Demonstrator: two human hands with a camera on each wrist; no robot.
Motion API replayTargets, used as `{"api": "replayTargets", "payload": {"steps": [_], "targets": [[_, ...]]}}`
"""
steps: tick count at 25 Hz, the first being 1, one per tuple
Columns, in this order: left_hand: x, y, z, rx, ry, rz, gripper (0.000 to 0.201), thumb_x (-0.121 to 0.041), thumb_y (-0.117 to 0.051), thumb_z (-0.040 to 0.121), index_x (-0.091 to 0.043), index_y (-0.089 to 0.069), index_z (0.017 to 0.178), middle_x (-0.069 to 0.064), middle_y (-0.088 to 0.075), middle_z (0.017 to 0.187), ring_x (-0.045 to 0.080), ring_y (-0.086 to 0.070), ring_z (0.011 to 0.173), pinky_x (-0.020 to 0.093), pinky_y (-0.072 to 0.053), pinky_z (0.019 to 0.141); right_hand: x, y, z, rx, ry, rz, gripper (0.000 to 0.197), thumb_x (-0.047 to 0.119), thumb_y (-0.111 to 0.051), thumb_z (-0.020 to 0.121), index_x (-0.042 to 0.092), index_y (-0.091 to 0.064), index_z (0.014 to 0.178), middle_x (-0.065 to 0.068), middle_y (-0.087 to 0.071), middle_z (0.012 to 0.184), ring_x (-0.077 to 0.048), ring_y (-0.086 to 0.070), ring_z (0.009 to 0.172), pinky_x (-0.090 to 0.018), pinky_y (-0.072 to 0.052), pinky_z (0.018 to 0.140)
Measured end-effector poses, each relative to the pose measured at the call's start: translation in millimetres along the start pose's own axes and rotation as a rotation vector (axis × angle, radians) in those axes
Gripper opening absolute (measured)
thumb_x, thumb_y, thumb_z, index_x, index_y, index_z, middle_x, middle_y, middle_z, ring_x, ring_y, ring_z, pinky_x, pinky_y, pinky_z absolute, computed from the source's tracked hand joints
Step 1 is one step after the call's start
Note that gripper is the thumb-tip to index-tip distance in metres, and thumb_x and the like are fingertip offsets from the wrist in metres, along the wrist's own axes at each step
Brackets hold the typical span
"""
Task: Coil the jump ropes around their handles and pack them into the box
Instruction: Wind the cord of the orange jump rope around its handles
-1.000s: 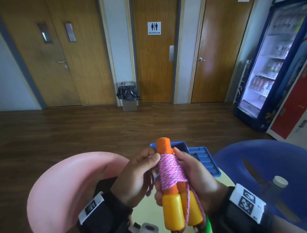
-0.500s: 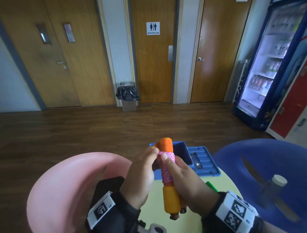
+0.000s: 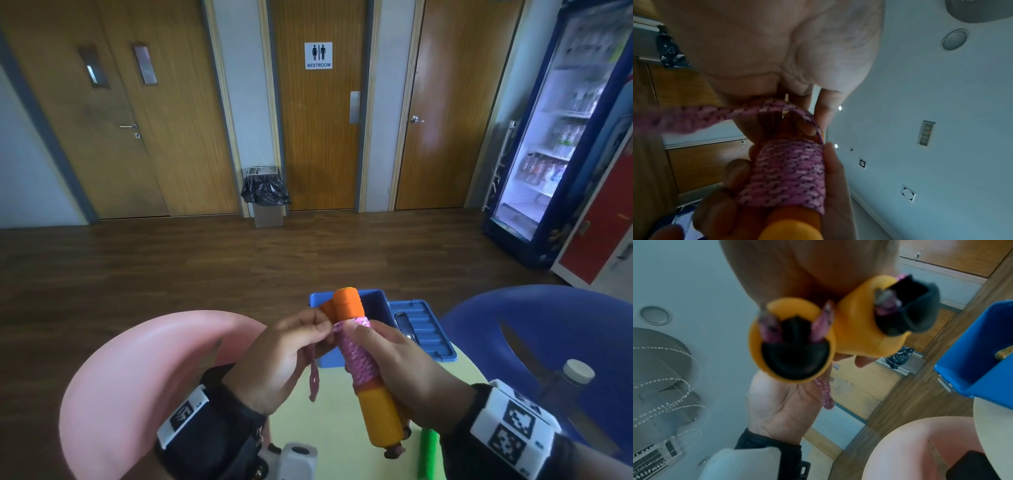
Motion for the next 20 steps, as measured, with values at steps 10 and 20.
{"api": "replayTargets", "payload": {"steps": [10, 20], "targets": [[8.7, 8.5, 1.4, -0.037, -0.034, 0.059, 0.030, -0.032, -0.065, 0.064, -0.008, -0.046, 0.063, 0.015, -0.051, 0.065, 0.035, -0.060, 0.066, 0.033, -0.034, 0.049, 4.6, -3.0, -4.9, 0.073, -0.129, 0.293, 0.058, 0.054, -0.069, 0.078, 0.002, -0.064, 0.105, -0.015, -0.066, 0.079, -0.026, -0.062, 0.068, -0.038, -0.056, 0.066], [-6.3, -2.5, -6.7, -0.186, -0.276, 0.459, 0.027, -0.038, -0.068, 0.075, -0.017, -0.056, 0.065, 0.007, -0.054, 0.061, 0.026, -0.051, 0.056, 0.034, -0.042, 0.055, 9.5, -8.7, -6.6, 0.164, -0.171, 0.554, 0.054, 0.050, -0.055, 0.090, -0.001, -0.063, 0.107, -0.023, -0.063, 0.086, -0.030, -0.062, 0.071, -0.039, -0.055, 0.068]]}}
Point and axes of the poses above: each hand's wrist, its own z-axis towards the middle knuckle, its own y-axis out of the back of the hand, x = y × z, the point moved 2 cm from there along z, towards the middle knuckle
